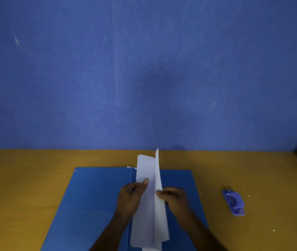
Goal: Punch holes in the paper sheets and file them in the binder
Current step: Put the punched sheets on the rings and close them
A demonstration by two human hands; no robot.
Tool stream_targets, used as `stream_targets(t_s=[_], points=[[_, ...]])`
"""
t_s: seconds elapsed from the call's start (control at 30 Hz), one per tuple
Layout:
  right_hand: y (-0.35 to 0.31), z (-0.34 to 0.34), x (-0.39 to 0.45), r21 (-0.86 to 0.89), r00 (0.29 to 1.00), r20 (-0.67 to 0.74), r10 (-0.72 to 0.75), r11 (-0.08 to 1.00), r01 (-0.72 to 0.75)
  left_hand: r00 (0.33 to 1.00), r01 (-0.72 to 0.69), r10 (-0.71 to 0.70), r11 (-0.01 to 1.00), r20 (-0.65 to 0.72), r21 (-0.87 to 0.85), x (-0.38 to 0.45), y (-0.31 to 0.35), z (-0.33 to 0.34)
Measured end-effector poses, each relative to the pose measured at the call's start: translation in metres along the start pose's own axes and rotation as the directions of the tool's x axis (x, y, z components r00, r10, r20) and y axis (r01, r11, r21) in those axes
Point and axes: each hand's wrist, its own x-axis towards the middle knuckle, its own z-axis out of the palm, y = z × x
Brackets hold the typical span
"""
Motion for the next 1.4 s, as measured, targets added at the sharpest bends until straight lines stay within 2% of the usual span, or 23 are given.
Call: stream_targets(t_s=[0.13, 0.3, 0.4, 0.53, 0.73, 0.93, 1.07, 1.2, 1.3, 1.4], points=[[0.000, 0.021, -0.005, -0.024, 0.991, 0.118, -0.062, 0.998, 0.065, 1.000, -0.011, 0.011, 1.000, -0.023, 0.006, -0.005, 0.009, 0.000], [0.008, 0.031, -0.009, 0.016, 0.988, 0.156, 0.000, 1.000, -0.002, 0.998, 0.026, -0.016, 0.986, -0.060, 0.167, 0.008, -0.010, -0.020], [0.015, 0.031, -0.009, 0.059, 0.991, 0.108, 0.081, 0.994, -0.088, 0.996, 0.067, -0.058, 0.984, -0.062, 0.167, 0.014, -0.022, -0.036], [0.019, 0.022, -0.009, 0.098, 0.995, 0.023, 0.098, 0.990, -0.100, 0.984, 0.168, -0.166, 0.985, -0.058, 0.042, 0.021, -0.042, -0.058], [0.038, -0.004, -0.006, 0.123, 0.983, -0.106, 0.153, 0.983, -0.139, 0.952, 0.255, -0.256, 0.966, -0.165, -0.028, 0.024, -0.060, -0.079], [0.061, -0.020, 0.001, 0.192, 0.940, -0.164, 0.300, 0.944, -0.268, 0.948, 0.260, -0.261, 0.965, -0.181, -0.030, 0.018, -0.059, -0.075], [0.068, -0.022, 0.005, 0.198, 0.928, -0.138, 0.347, 0.927, -0.318, 0.973, 0.203, -0.208, 0.977, -0.102, -0.056, 0.017, -0.045, -0.059], [0.063, -0.019, 0.008, 0.211, 0.936, -0.119, 0.331, 0.930, -0.302, 0.988, 0.149, -0.146, 0.987, 0.054, -0.060, 0.016, -0.026, -0.035], [0.052, -0.019, 0.011, 0.135, 0.944, -0.075, 0.321, 0.941, -0.310, 0.981, 0.134, -0.133, 0.991, 0.145, -0.003, 0.014, -0.015, -0.008], [0.039, -0.021, 0.012, 0.173, 0.943, -0.044, 0.331, 0.932, -0.319, 0.949, 0.138, -0.129, 0.990, 0.289, -0.012, 0.009, -0.007, 0.020]])
